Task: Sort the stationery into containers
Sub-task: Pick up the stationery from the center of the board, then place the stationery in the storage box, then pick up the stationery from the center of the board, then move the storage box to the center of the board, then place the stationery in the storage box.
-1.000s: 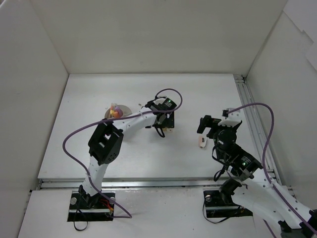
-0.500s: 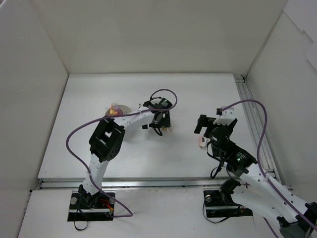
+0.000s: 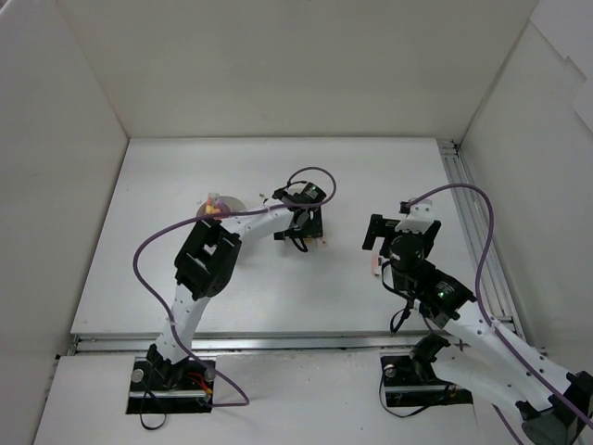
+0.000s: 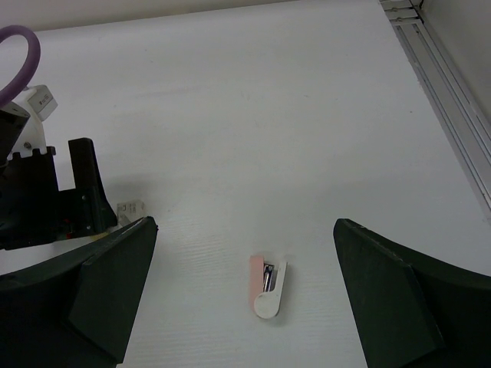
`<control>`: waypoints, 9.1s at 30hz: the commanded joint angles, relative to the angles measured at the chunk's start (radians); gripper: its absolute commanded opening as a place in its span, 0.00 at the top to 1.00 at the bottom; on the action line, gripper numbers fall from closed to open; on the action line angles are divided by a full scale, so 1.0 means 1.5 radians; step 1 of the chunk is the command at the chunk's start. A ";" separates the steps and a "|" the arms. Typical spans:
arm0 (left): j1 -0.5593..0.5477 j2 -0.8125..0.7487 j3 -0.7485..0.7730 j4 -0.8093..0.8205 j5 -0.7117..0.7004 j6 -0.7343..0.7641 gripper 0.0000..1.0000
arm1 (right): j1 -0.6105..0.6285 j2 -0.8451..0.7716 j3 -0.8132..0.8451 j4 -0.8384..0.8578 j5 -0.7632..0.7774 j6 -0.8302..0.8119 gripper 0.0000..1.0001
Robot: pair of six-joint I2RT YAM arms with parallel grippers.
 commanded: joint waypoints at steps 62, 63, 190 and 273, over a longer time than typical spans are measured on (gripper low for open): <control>0.144 -0.430 -0.282 0.027 -0.107 0.251 0.55 | -0.008 0.021 0.013 0.026 0.014 -0.025 0.02; 0.144 -0.440 -0.283 0.031 -0.101 0.253 0.52 | -0.010 0.022 0.012 0.026 0.015 -0.023 0.02; 0.295 -0.349 -0.258 0.125 -0.089 0.270 0.93 | -0.111 0.102 0.002 -0.131 -0.027 0.127 0.02; 0.212 -0.855 -0.618 0.224 0.036 0.170 0.00 | -0.110 0.251 0.029 -0.145 -0.156 0.230 0.02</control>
